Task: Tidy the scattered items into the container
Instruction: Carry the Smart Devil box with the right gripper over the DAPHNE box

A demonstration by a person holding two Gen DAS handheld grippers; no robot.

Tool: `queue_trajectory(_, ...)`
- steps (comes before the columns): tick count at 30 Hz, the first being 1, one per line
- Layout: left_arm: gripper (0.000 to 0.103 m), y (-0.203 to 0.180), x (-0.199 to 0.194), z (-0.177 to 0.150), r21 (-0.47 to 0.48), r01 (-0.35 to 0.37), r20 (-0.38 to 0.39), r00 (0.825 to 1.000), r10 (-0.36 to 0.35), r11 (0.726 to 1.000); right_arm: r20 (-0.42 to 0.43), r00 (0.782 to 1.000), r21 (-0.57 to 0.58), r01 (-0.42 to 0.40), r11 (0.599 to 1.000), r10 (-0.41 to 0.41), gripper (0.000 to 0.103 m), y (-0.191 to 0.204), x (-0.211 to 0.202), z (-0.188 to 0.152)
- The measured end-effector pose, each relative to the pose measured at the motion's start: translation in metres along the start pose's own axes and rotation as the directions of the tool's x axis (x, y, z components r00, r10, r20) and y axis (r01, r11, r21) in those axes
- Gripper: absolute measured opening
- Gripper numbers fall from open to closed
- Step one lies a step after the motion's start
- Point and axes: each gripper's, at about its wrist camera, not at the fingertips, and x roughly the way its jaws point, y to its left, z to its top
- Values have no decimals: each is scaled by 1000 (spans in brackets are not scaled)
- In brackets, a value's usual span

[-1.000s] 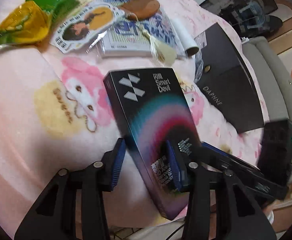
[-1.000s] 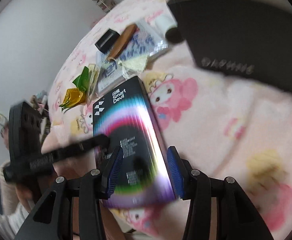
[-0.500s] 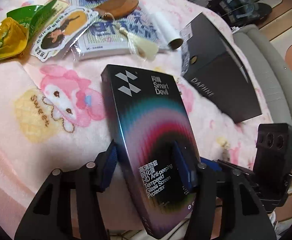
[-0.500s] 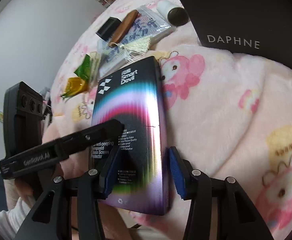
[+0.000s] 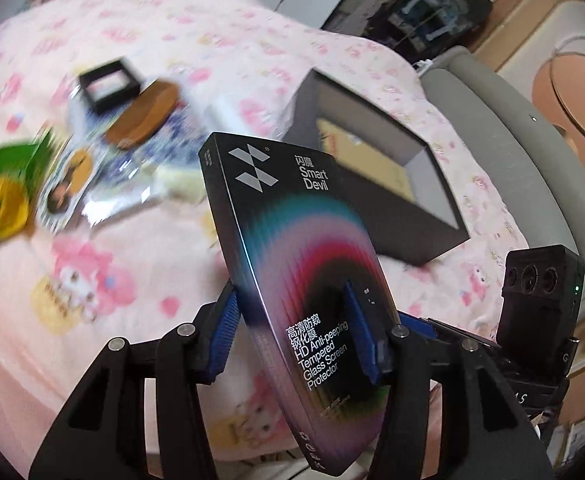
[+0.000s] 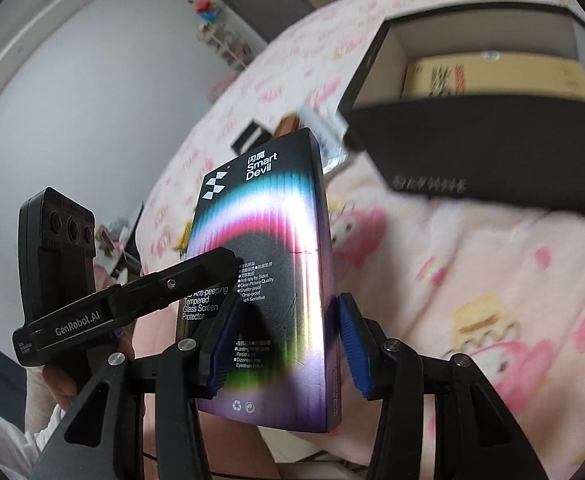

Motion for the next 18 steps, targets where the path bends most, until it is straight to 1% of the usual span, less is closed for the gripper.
queue_trajectory(3, 51, -23, 10, 19, 35, 15, 14, 1000, -15, 999, 39, 999, -6, 7, 1000, -7, 44, -9, -18, 13)
queue_trajectory(6, 51, -44, 21, 37, 65, 26, 26, 999, -28, 998, 76, 997, -34, 33, 999, -30, 44, -22, -38, 35)
queue_trajectory(9, 51, -70, 36, 58, 107, 28, 38, 999, -32, 994, 106, 994, -52, 33, 998, -27, 44, -37, -52, 57)
queue_trajectory(13, 51, -102, 59, 88, 146, 36, 49, 998, -43, 989, 160, 986, -52, 48, 997, -39, 44, -60, -70, 90)
queue_trajectory(18, 51, -129, 95, 120, 167, 48, 44, 997, -56, 985, 212, 976, -26, 56, 998, -49, 44, -93, -85, 125)
